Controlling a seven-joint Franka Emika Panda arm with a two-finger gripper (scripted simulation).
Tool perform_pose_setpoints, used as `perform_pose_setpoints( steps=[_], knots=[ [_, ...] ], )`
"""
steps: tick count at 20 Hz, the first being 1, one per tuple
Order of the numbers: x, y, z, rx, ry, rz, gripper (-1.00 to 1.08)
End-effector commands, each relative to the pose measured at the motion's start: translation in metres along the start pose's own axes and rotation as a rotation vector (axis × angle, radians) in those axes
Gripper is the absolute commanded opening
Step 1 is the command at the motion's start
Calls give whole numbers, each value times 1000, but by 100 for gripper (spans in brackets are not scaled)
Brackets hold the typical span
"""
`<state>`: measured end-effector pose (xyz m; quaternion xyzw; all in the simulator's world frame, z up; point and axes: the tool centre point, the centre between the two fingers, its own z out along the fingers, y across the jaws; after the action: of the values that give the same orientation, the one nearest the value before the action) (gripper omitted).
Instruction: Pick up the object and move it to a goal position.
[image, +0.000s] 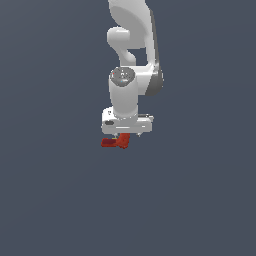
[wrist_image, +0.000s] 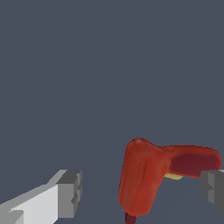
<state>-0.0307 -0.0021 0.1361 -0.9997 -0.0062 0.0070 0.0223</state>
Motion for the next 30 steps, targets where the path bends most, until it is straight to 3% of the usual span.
perform_pose_setpoints(
  steps=[1,9,17,30],
  knots=[
    [-6,1,10,14,14,-1,108],
    [-34,7,44,51,76,2,108],
    [-63,15,68,58,127,13,108],
    [-81,21,80,52,153,21,108]
  ],
)
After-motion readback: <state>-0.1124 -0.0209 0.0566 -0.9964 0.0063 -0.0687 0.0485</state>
